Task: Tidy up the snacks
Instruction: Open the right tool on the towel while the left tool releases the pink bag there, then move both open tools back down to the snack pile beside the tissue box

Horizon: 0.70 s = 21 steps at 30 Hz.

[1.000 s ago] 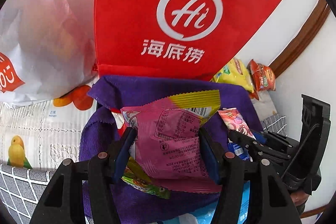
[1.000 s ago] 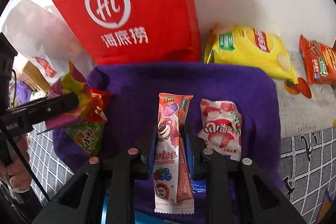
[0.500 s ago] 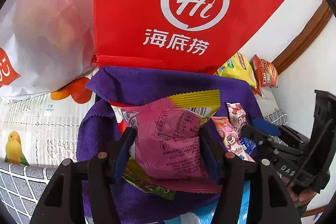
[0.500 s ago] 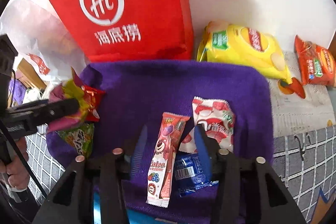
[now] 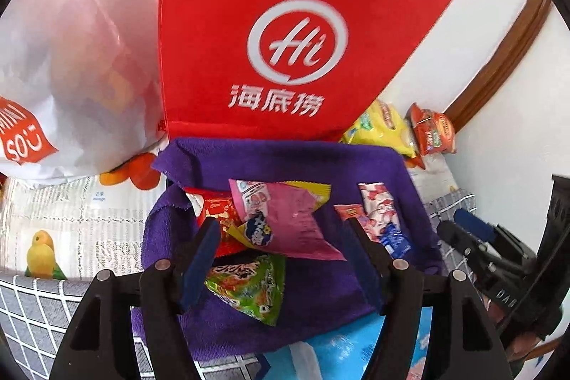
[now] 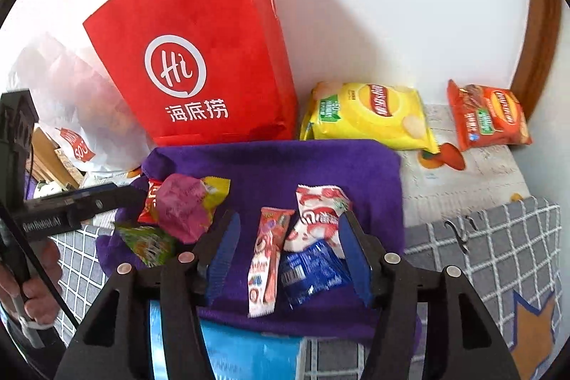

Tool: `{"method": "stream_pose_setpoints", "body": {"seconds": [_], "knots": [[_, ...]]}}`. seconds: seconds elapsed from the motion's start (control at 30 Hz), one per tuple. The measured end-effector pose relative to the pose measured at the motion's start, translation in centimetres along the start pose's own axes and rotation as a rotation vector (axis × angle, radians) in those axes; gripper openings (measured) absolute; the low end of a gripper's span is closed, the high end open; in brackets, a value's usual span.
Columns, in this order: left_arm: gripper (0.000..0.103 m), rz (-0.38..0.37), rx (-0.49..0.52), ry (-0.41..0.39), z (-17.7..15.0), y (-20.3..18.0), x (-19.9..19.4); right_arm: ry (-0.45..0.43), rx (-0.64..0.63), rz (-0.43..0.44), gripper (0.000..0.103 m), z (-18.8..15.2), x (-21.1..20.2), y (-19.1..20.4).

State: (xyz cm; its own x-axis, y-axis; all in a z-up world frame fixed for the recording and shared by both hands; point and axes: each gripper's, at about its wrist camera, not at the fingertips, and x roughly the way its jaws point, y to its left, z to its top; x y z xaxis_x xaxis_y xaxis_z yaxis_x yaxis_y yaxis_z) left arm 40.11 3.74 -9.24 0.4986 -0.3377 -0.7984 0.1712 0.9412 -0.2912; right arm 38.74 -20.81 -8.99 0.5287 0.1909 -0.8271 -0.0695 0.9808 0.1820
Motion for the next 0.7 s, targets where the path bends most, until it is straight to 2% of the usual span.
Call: {"method": "stream_pose_setpoints", "body": {"seconds": [0.23, 0.37, 0.6, 0.7], "knots": [[0.068, -0.009, 0.061, -0.108, -0.1, -1.6, -5.1, -0.032, -0.007, -0.066, 0.057, -2.1, -4.1, 0.3], [0.067, 0.001, 0.107, -0.128, -1.5, -2.9, -7.1, -0.106, 0.027, -0.128, 0.057, -3.2, -7.3, 0.1], [0.067, 0.027, 0.120, -0.127, -5.4, -3.5, -9.7, -0.095, 0.047, -0.115, 0.057, -5.7, -10.6, -0.1], [0.067, 0.071, 0.121, -0.169, -7.2, -3.5, -11.0, -0.100, 0.041, -0.106, 0.057, -7.0, -11.8, 0.3]]}}
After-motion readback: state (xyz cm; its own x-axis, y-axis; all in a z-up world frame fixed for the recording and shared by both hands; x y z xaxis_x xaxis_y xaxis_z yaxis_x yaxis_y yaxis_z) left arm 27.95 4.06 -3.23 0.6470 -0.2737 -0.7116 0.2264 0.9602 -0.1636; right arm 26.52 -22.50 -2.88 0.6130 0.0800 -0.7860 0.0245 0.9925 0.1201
